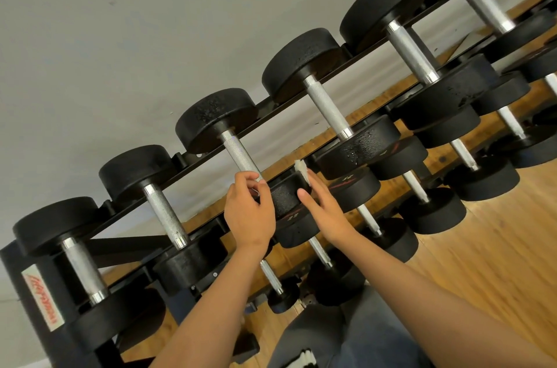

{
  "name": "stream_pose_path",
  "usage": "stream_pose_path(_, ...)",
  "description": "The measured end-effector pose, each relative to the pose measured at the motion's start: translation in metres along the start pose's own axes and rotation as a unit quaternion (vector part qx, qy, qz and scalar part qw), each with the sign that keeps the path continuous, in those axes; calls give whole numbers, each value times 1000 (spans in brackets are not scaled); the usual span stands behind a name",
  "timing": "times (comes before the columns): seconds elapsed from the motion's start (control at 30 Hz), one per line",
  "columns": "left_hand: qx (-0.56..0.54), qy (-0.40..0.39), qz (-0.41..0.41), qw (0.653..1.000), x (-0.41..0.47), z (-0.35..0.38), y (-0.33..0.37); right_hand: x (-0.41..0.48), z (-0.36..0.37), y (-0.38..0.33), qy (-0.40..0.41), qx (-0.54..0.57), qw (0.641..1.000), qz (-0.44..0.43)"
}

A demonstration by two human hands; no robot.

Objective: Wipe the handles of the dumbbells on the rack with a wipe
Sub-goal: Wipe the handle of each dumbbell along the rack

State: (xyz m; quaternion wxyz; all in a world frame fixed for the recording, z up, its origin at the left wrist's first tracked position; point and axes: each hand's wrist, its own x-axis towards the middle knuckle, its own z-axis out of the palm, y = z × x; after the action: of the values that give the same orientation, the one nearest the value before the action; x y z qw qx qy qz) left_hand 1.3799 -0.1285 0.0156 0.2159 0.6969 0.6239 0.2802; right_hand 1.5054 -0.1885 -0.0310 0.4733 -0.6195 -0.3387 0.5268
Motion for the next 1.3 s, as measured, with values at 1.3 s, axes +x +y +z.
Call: stream_pose_path(1.3, -5, -2, 6, 1000, 0, 2, -3, 16, -17, 23, -94, -48, 994, 1)
